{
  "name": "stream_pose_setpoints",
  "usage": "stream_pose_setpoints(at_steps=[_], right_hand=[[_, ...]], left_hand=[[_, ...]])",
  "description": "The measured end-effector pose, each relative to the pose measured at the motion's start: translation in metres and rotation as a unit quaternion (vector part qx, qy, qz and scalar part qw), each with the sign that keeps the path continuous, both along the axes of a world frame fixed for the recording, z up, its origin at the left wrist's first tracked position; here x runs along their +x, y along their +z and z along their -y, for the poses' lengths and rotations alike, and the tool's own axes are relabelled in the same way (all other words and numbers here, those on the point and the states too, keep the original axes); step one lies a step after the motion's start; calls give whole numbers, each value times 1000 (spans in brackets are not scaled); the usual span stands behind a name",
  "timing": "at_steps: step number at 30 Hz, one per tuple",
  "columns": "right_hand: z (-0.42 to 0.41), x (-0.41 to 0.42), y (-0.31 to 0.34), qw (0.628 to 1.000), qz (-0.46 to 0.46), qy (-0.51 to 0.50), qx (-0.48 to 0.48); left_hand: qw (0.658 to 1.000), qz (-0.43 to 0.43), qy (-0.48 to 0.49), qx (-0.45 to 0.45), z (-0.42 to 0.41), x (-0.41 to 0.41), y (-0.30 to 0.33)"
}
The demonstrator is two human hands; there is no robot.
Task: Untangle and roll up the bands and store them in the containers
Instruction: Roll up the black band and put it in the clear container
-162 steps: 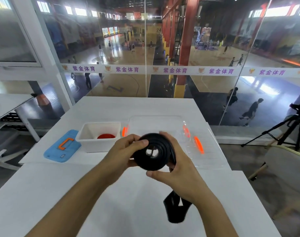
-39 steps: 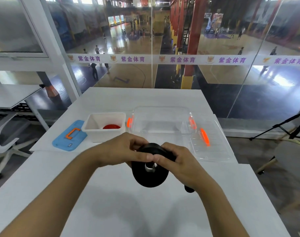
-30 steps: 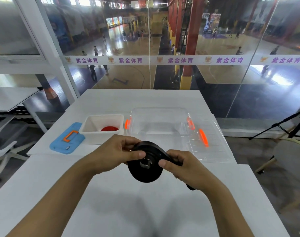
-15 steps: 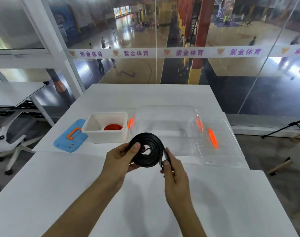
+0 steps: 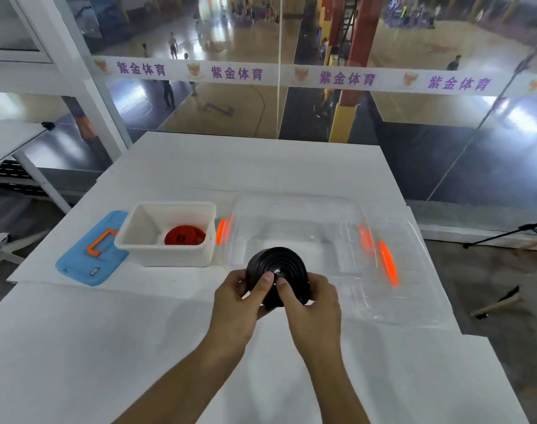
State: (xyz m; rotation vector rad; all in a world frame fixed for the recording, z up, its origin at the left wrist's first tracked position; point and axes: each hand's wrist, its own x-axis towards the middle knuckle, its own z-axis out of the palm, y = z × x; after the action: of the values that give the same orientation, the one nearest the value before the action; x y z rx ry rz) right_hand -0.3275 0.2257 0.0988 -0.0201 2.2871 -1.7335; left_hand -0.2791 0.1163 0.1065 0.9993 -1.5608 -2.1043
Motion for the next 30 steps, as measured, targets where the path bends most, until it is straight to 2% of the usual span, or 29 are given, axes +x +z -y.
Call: stream_pose_setpoints(at_steps=[6,11,15,19,23,26,30], right_hand=[[35,-97,-15,998,65,14,19],[64,-181,-44,981,67,76,163],[89,-229,-82,953,63,92,281],[113,-259,-129,914,55,130,381],[132,-281,-166,899,58,132,414],[138,-297,-186,888,62,135,436],[137,-308,-211,881,98,142,440]], left_hand=[[998,27,-57,-15,47,-80,-21],[986,96,-136,-35,80,-149,-60],[954,189,-228,-52,105,-193,-101],[930,250,-233,-133,121,-223,-142],[898,293,-258,-204,128,-249,-179],[892,310,-291,-155,133,-267,-197],[862,340,-339,-162,136,-283,-213]])
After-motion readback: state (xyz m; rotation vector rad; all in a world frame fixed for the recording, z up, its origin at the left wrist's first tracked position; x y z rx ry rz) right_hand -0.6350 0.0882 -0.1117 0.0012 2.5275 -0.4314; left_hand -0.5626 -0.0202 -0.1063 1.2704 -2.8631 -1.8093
